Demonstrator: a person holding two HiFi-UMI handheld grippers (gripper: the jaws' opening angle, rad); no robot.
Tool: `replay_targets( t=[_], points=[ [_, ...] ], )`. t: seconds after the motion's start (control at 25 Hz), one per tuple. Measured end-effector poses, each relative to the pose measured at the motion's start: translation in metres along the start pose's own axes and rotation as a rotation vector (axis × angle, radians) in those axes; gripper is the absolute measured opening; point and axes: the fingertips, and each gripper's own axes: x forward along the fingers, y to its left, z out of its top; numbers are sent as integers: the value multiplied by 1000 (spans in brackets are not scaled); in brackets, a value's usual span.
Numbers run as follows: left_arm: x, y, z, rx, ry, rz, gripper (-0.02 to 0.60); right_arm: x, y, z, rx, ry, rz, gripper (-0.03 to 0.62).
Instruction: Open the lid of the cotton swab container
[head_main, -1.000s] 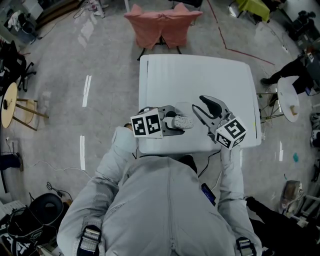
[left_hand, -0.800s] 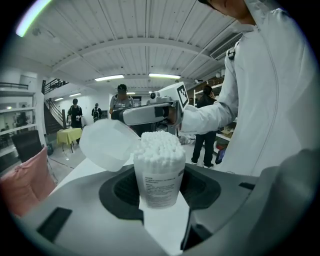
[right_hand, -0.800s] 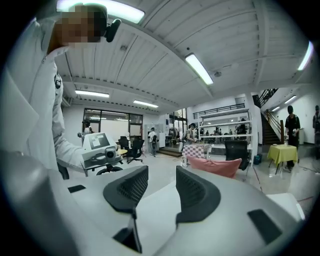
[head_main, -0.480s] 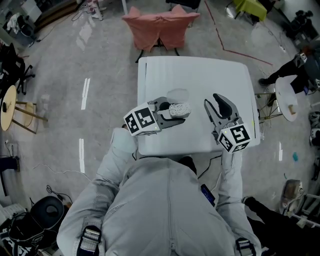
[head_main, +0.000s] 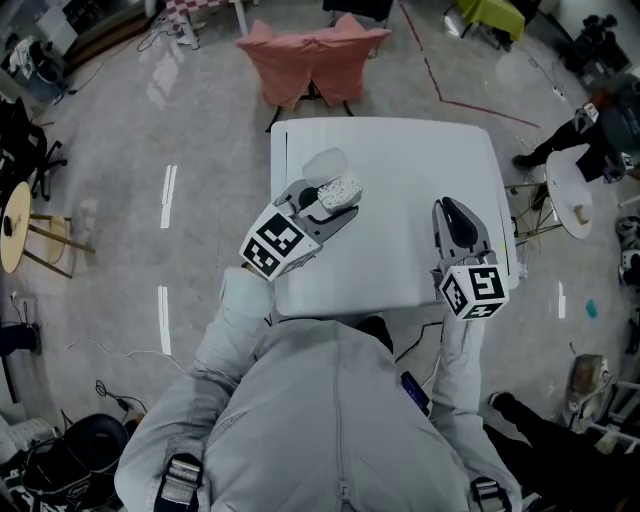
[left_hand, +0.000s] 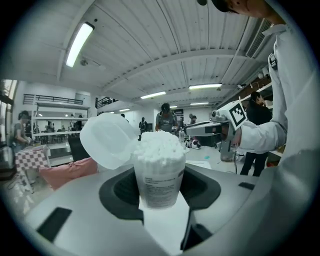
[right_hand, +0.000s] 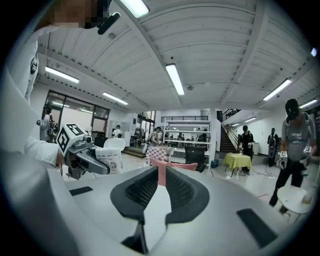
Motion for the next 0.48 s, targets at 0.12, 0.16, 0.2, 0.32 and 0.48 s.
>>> replay_targets(
  t=[0.12,0.16,0.2,0.32,0.48],
  points=[
    [-5,3,2,33,-8,43,213,-8,-6,6,18,-19,-31,57],
    [-6,3,2,38,-8,54,213,-11,-8,8,24,-26,-39,54],
    [-7,3,2,40,-10,64,213,-13,-10,10,28,-32,-48,52],
    [-9,6,5,28,-25,99,213,-19,-18,14,22,-38,-85,40],
    [-9,9,5,28,-21,106,213,-20,-22,12,-7,-20,-107,34]
  ],
)
